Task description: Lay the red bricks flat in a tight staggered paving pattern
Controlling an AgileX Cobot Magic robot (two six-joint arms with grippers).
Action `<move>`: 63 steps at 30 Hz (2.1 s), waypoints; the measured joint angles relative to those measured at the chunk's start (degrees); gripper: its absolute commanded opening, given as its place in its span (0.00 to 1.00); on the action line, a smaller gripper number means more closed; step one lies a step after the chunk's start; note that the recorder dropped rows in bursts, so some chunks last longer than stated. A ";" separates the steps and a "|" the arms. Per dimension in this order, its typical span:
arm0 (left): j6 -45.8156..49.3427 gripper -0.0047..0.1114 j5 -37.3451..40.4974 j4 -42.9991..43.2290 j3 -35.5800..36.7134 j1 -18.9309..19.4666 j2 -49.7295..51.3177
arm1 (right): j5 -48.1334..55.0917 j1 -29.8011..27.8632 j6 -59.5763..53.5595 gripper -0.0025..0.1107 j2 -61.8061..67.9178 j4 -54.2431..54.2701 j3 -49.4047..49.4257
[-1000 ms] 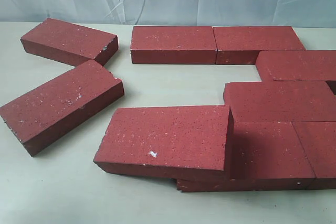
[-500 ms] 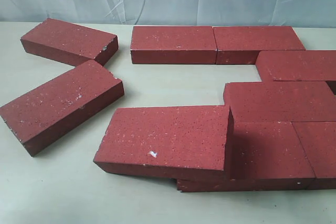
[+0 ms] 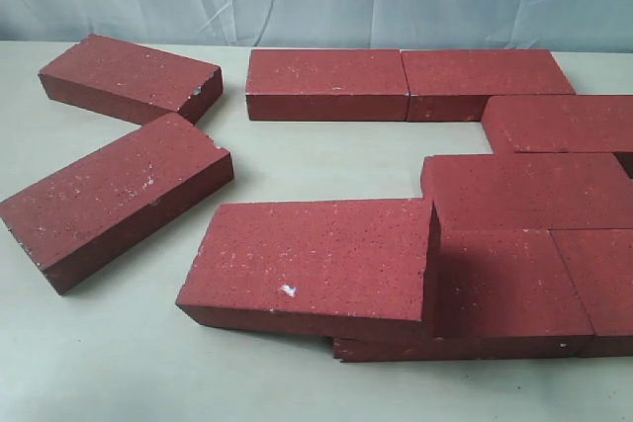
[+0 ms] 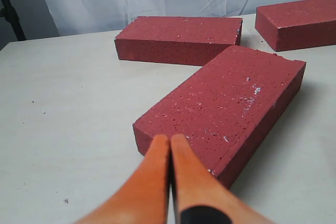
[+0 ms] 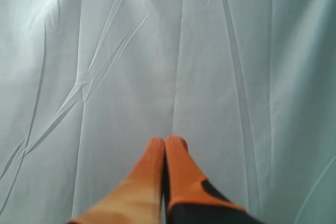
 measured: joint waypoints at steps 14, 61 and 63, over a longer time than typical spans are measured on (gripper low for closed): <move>0.00 0.04 0.00 0.00 0.00 0.00 0.00 | 15.43 0.00 0.00 0.02 0.94 0.00 -9.45; 0.00 0.04 0.00 0.00 0.00 0.00 0.00 | 68.54 0.00 -9.64 0.02 52.15 25.67 -42.07; 0.00 0.04 0.00 0.00 0.00 0.00 0.00 | 69.62 0.38 -11.29 0.02 54.79 27.94 -42.07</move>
